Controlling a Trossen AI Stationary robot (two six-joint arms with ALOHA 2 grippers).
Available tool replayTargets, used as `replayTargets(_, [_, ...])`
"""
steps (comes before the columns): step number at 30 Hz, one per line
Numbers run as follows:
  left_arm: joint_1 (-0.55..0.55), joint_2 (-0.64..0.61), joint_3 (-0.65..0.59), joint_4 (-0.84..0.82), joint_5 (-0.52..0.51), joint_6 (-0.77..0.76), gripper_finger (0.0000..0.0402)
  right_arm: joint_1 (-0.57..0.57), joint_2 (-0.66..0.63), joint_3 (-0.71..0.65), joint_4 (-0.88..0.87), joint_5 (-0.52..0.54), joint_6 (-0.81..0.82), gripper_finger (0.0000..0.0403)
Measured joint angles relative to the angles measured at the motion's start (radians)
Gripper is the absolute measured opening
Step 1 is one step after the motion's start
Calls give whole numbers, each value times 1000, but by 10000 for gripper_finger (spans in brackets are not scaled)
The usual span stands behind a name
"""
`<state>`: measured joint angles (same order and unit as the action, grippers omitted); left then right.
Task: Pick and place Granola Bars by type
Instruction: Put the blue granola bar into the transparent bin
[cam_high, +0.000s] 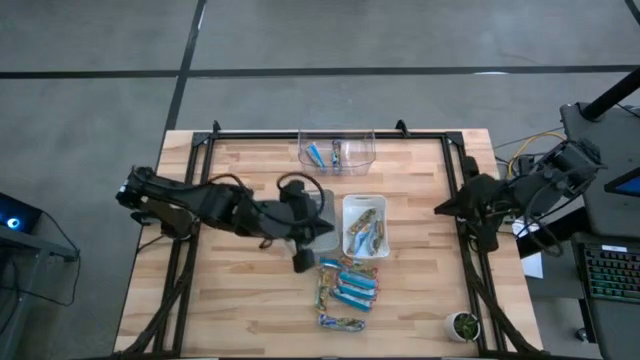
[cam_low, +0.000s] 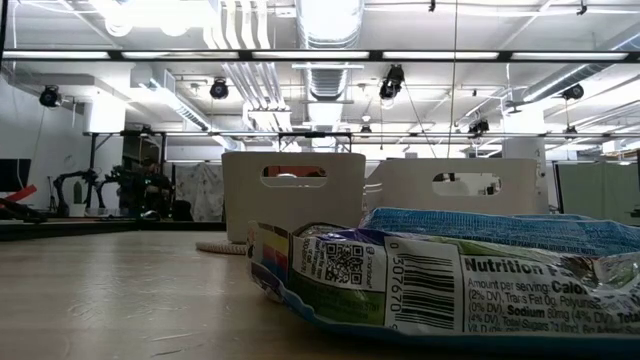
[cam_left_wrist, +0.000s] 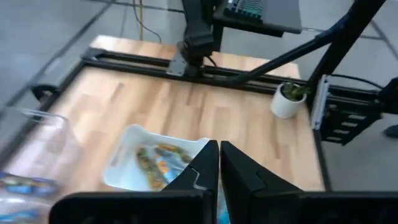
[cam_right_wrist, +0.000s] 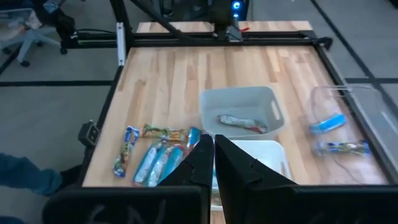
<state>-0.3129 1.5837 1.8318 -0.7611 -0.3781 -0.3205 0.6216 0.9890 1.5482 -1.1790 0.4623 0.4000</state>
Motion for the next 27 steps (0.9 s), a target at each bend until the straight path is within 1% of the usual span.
replayTargets(3, [15, -41, -5, -30, 4, 43, 0, 0, 32, 0, 42, -22, 1, 8])
replayTargets(9, [45, -119, -8, -48, 26, 109, 0, 0, 91, 0, 135, -28, -3, 8])
replayTargets(12, [46, -166, -48, -45, 39, 114, 0, 0, 118, 0, 162, -28, 1, 8])
replayTargets(15, [45, -226, -135, -34, 47, 99, 0, 0, 145, 0, 195, -28, 7, 8])
replayTargets(18, [40, -295, -252, 14, 52, 69, 0, 0, 172, 0, 224, -28, 12, 8])
replayTargets(22, [39, -397, -409, 155, 84, 65, 0, 4, 209, 0, 276, -31, 15, 8])
replayTargets(27, [36, -523, -585, 281, 105, 92, 0, 9, 256, 0, 341, -74, 3, 8])
